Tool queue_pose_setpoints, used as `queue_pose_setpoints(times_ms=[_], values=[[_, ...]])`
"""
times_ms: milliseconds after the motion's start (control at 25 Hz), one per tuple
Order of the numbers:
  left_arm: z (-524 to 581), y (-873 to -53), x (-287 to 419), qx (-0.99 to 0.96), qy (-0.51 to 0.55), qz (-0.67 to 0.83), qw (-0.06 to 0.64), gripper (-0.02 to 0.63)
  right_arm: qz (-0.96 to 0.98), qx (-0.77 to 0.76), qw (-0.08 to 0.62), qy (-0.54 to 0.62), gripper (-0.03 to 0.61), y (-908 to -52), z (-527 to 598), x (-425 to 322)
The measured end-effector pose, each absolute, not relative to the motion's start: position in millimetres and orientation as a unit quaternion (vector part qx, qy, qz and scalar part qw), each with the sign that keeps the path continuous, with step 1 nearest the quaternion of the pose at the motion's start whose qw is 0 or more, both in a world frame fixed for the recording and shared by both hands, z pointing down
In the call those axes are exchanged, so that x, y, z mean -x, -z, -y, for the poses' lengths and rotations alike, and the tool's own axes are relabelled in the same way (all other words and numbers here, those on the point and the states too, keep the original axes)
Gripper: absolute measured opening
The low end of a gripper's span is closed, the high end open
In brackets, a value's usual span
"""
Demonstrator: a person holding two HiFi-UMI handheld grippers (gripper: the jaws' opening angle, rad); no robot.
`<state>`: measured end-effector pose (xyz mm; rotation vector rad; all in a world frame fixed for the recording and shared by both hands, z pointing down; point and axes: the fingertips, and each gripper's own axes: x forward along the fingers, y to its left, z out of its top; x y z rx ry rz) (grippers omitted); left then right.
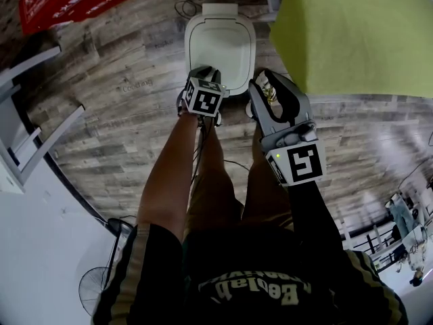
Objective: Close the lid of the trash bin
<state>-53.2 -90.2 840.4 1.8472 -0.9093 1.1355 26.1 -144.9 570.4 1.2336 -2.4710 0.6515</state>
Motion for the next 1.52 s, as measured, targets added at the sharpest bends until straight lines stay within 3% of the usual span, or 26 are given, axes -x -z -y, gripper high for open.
queue_pose_setpoints(times_ms=[680, 1520], values=[[112, -801, 52, -0.751, -0.382, 0.416, 0.342, 0.084, 0.849, -0.442, 0.174, -0.231, 0.127, -579, 141, -33], [172, -560, 75, -0.804, -0.262, 0.481, 0.233, 0.081, 0.875, -0.419, 0.148, -0.191, 0.127, -475, 159, 3]])
